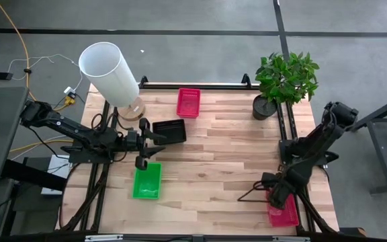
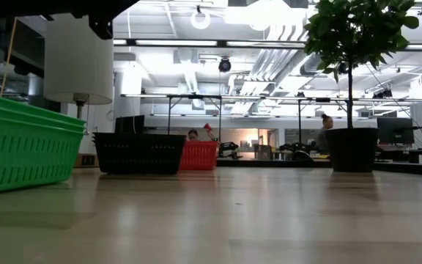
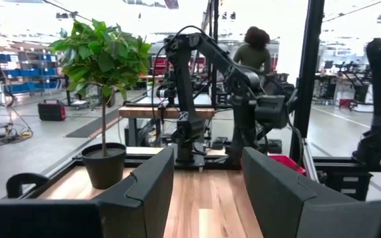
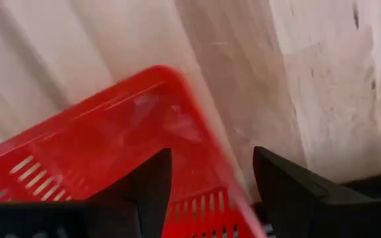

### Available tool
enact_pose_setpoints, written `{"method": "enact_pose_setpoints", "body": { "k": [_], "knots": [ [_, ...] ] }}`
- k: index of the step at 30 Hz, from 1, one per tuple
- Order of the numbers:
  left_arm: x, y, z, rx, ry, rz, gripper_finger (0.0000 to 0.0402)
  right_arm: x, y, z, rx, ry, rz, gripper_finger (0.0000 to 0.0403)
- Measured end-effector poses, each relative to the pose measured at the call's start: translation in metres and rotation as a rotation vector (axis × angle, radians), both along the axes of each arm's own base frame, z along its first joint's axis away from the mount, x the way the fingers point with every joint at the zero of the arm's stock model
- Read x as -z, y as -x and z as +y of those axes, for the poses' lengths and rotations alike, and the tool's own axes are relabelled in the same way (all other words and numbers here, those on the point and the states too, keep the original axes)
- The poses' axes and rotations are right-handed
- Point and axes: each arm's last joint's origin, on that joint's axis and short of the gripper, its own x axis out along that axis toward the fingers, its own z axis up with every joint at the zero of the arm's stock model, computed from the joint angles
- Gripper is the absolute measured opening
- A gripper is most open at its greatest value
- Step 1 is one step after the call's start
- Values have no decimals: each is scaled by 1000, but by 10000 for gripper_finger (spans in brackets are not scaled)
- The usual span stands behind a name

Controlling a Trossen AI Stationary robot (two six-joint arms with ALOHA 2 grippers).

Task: Stack baskets by color
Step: Stack the bottom red bin on top of the top red bin

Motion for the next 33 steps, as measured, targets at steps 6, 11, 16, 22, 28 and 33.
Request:
{"method": "enact_pose_setpoints", "body": {
  "k": [6,11,16,22,28,33],
  "knots": [
    [0,0,0,-7,1,1,166,22,7,-10,53,26,13,183],
    [0,0,2,-71,9,5,166,23,0,-11,17,11,-48,61],
    [1,1,5,-165,21,8,166,9,-26,-16,13,4,-167,20],
    [2,1,4,-138,14,23,166,-31,-85,-28,-61,18,-542,4],
    [6,-1,1,-20,4,65,166,-90,-141,-50,-257,159,-1024,1],
    [5,-1,-4,153,4,46,166,-127,-166,-77,-357,349,-1234,0]
  ]
}}
